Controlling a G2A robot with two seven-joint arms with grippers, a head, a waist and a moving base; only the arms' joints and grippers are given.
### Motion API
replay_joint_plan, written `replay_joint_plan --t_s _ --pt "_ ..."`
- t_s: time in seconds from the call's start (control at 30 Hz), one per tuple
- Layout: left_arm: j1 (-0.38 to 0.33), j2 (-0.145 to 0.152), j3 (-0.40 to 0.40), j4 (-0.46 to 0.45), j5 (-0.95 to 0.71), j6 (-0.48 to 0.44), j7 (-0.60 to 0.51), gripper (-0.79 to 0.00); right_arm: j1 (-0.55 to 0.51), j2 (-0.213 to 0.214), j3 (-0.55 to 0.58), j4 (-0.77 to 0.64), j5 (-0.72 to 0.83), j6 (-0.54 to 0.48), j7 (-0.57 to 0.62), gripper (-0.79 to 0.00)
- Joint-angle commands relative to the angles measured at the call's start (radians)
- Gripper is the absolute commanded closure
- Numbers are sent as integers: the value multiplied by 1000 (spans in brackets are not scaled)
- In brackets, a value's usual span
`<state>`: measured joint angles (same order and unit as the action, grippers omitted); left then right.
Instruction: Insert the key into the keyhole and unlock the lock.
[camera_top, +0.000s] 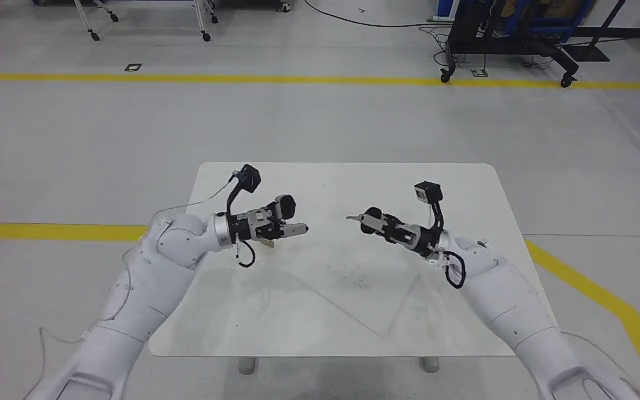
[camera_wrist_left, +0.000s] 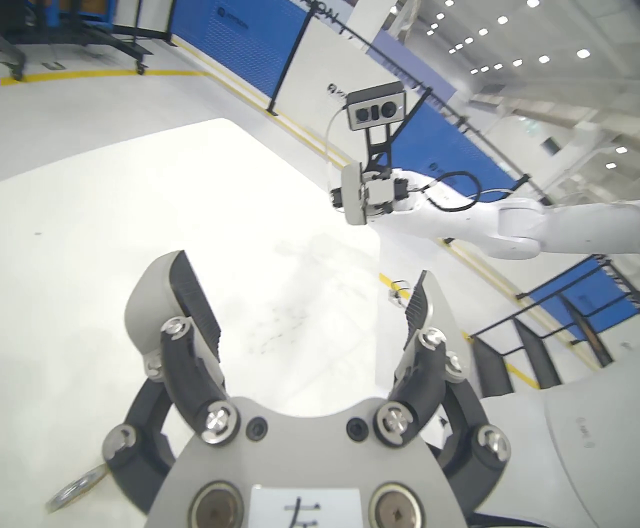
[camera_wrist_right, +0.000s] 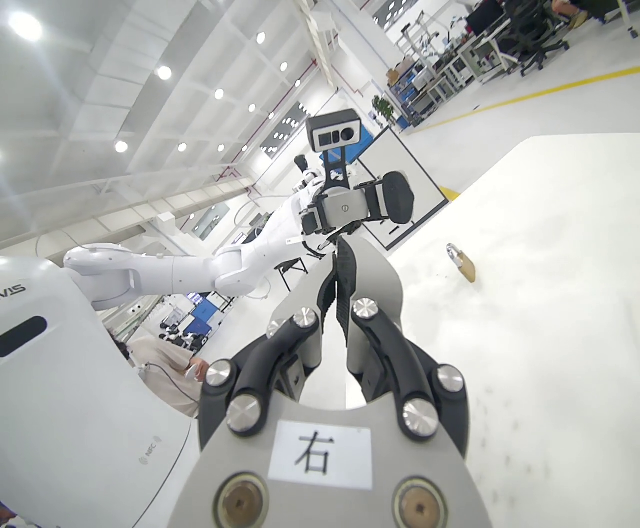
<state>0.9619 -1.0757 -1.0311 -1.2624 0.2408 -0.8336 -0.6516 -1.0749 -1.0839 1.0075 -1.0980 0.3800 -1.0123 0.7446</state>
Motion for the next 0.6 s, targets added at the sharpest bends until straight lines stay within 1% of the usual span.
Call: replay_joint_plan --t_s 0.0,0.07,0.1,0.17,0.23,0.33,0.57 --pt "72 25 -78 -112 209 110 30 -785 -25 5 34 -18 5 0 -12 0" --pt "146 44 -137 -202 322 171 41 -785 -55 10 70 -42 7 0 -21 0" --pt "176 52 -165 -237 364 173 52 -785 -70 12 86 -56 7 0 -23 0" --pt "226 66 -209 -257 428 142 68 -785 -100 17 119 -79 3 0 -22 0" --pt "246 74 -233 -241 495 139 71 -785 -127 19 144 -98 2 0 -20 0" --pt "239 75 -224 -195 582 172 66 -785 -153 18 164 -116 -1 0 -14 0" --pt "177 60 -157 -73 587 165 94 -785 -155 17 166 -117 -2 0 -13 0"
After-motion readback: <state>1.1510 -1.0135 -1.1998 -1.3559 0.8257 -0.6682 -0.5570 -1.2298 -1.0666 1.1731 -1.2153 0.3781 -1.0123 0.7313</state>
